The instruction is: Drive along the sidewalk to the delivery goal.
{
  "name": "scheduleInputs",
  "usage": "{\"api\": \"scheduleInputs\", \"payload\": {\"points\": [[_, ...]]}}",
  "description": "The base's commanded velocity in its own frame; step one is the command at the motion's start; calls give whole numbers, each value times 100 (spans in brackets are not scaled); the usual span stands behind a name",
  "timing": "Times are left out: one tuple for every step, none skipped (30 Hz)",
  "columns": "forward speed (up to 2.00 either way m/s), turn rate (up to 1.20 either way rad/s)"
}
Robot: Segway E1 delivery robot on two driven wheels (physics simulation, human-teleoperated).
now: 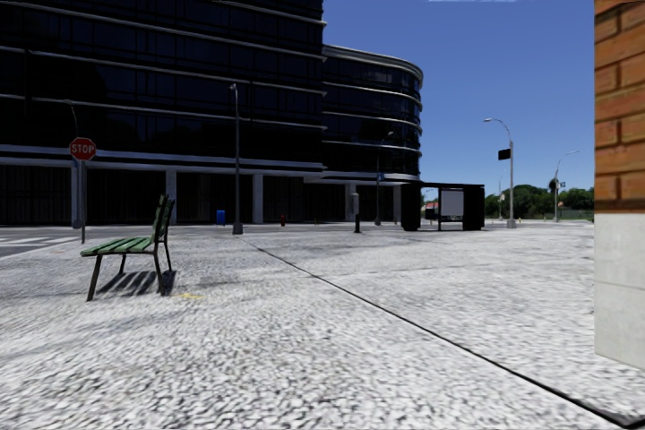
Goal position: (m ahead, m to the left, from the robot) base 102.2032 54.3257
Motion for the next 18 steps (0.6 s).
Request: {"api": "scheduleInputs", "payload": {"points": [[200, -34], [200, -37], [200, -39], [200, -39], [200, -40], [200, -41], [200, -41], [200, -41], [200, -41], [200, -41], [200, -42], [200, -42], [200, -43], [200, -45], [200, -45], [200, -49], [200, -51], [200, -51]]}}
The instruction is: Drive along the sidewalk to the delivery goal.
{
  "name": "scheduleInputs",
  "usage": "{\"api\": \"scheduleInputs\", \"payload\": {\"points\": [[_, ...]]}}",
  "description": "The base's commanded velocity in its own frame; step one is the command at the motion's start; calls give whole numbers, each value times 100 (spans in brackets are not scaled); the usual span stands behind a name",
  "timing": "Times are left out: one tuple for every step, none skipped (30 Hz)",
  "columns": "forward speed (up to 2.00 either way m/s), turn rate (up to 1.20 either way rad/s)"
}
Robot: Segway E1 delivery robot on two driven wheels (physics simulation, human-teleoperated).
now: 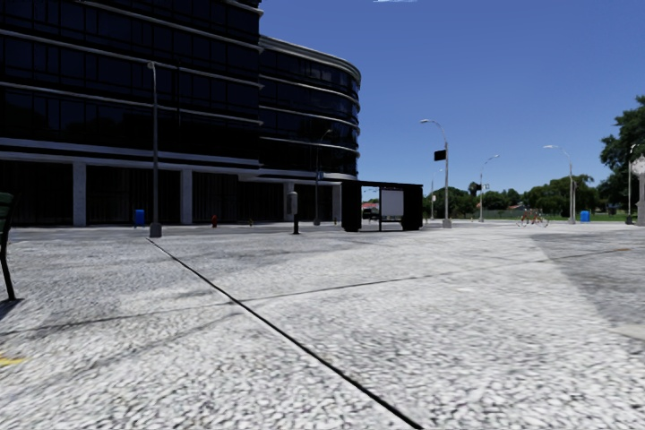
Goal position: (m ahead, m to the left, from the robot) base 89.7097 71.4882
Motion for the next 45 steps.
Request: {"api": "scheduleInputs", "payload": {"points": [[200, -51], [200, -51], [200, -51], [200, -52], [200, -52], [200, -52], [200, -52], [200, -52], [200, -53], [200, -53], [200, -54], [200, -54], [200, -54], [200, -54], [200, -54], [200, -54], [200, -54], [200, -54], [200, -54], [200, -54], [200, -54], [200, -54], [200, -54], [200, -54], [200, -54], [200, -54], [200, -54], [200, -54], [200, -54], [200, -54], [200, -54], [200, -55], [200, -55], [200, -55], [200, -55], [200, -55], [200, -55], [200, -55], [200, -55], [200, -55], [200, -55], [200, -55], [200, -55], [200, -55], [200, -55]]}}
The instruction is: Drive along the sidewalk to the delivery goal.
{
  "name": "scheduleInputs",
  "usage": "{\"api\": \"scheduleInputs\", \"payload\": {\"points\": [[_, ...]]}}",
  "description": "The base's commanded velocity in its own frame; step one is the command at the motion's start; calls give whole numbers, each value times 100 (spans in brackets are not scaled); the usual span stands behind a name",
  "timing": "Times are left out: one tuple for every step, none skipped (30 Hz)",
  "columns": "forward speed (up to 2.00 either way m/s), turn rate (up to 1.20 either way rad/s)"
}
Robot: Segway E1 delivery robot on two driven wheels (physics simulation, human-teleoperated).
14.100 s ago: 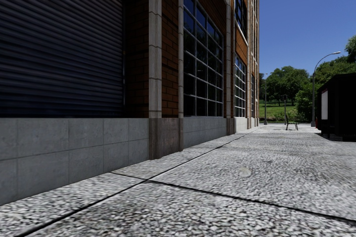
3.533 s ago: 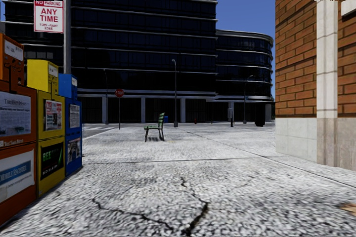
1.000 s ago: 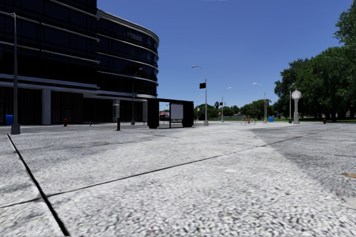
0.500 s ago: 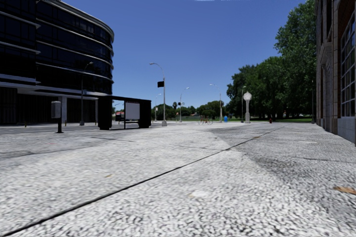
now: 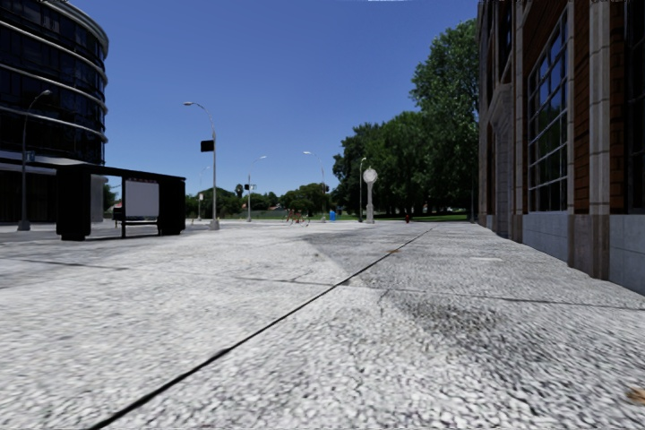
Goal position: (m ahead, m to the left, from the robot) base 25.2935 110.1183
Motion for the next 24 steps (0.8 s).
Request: {"api": "scheduleInputs", "payload": {"points": [[200, -55], [200, -55], [200, -55], [200, -51], [200, 0], [200, 0], [200, 0], [200, 0], [200, 0], [200, 0], [200, 0], [200, 0], [200, 0], [200, 0], [200, 0], [200, 0], [200, 0], [200, 0], [200, 0], [200, 0], [200, 0], [200, 0], [200, 0], [200, 0]]}}
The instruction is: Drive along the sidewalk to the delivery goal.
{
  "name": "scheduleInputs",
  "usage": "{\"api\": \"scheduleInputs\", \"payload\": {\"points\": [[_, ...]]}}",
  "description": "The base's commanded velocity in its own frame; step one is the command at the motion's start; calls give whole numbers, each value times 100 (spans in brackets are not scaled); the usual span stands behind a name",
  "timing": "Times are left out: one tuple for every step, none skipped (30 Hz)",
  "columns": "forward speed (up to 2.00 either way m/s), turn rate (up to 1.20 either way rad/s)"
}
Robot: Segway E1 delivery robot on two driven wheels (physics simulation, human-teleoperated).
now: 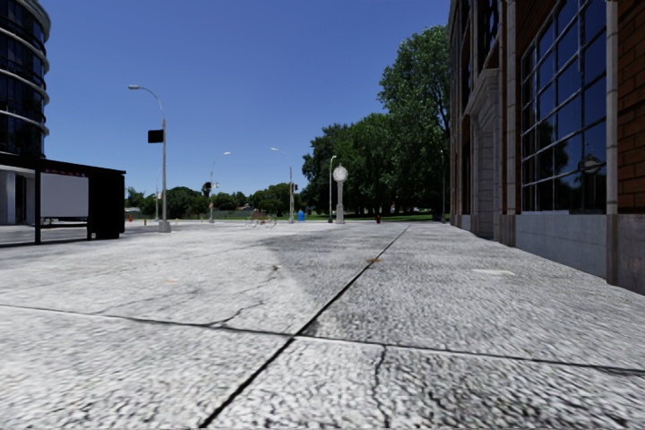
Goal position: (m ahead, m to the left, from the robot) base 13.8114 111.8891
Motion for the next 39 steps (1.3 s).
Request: {"api": "scheduleInputs", "payload": {"points": [[200, 0], [200, 0], [200, 0], [200, 0], [200, 0], [200, 0], [200, 0], [200, 0], [200, 0], [200, 0], [200, 0], [200, 0], [200, 0], [200, 0], [200, 0], [200, 0], [200, 0], [200, 0], [200, 0], [200, 0], [200, 0], [200, 0], [200, 0], [200, 0], [200, 0], [200, 0], [200, 0], [200, 0], [200, 0], [200, 0], [200, 0], [200, 0], [200, 0], [200, 0], [200, 0], [200, 0], [200, 0], [200, 0], [200, 0]]}}
